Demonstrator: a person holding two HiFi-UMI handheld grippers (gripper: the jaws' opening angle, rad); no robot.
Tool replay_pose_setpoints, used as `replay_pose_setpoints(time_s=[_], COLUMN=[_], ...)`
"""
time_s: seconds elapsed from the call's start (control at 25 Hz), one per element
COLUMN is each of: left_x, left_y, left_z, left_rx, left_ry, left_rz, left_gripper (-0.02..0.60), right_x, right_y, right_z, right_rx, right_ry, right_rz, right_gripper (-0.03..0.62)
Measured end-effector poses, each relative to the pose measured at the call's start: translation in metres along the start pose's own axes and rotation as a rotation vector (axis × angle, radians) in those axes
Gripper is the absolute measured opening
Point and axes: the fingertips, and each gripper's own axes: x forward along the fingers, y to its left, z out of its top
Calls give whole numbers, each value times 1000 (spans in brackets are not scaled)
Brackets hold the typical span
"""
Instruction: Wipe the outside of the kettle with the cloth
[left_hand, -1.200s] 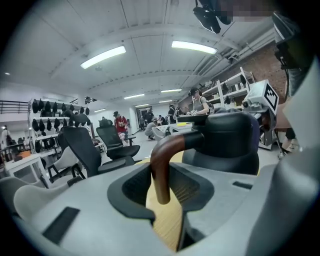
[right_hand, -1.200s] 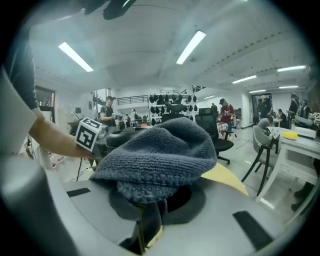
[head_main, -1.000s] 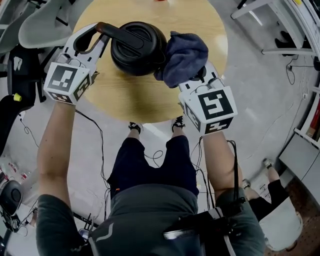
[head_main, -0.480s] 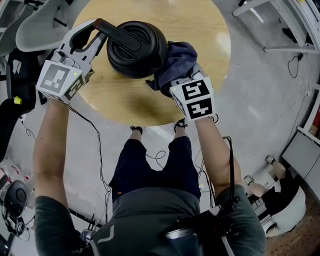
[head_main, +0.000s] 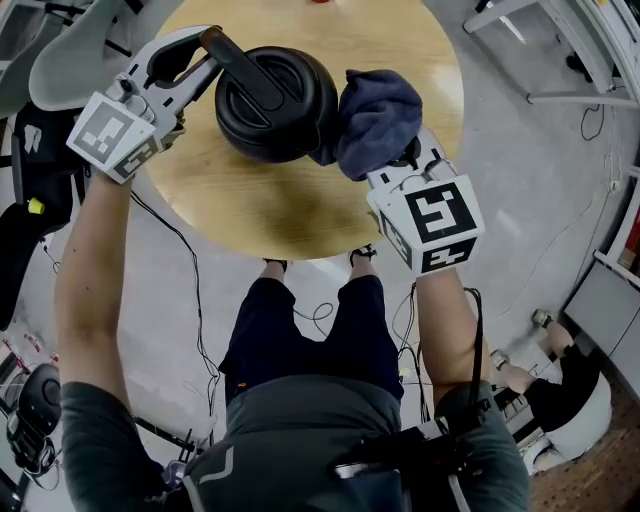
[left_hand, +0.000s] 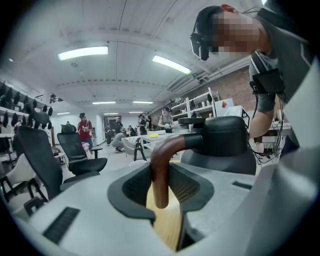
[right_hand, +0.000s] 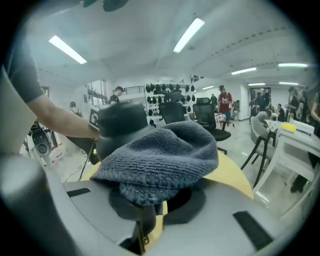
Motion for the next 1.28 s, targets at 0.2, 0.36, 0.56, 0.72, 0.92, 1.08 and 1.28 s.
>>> replay_pose_setpoints(time_s=[0.2,0.36,0.56,0.72,0.92,1.08,1.28], left_x=[9,18,31,40,46,46,46], left_y=[6,12,11,15,17,16,15], left_z=[2,6,9,12,14,16,11], left_rx=[17,18,4,-1,12,34,99], left_ry=[4,-17,-60,-66,-70,-76,-24], left_rz=[-57,-65,-62,-95,-130,-127,-121], left_gripper=[109,109,111,110,110,112,120], right_x=[-19,-9,6,29,53,66,73], right_y=[6,13,1,-7,-10,-7,-5], right_z=[67,69,48,10,-35,-66,-81], right_rx=[-79,-113,-69,-40,5,17,-2], right_ry=[-125,-48,-51,51,152,237,290], right_rz=[-6,23,10,-5,-16,-10,3], right_gripper=[54,54,54,54,54,54,54])
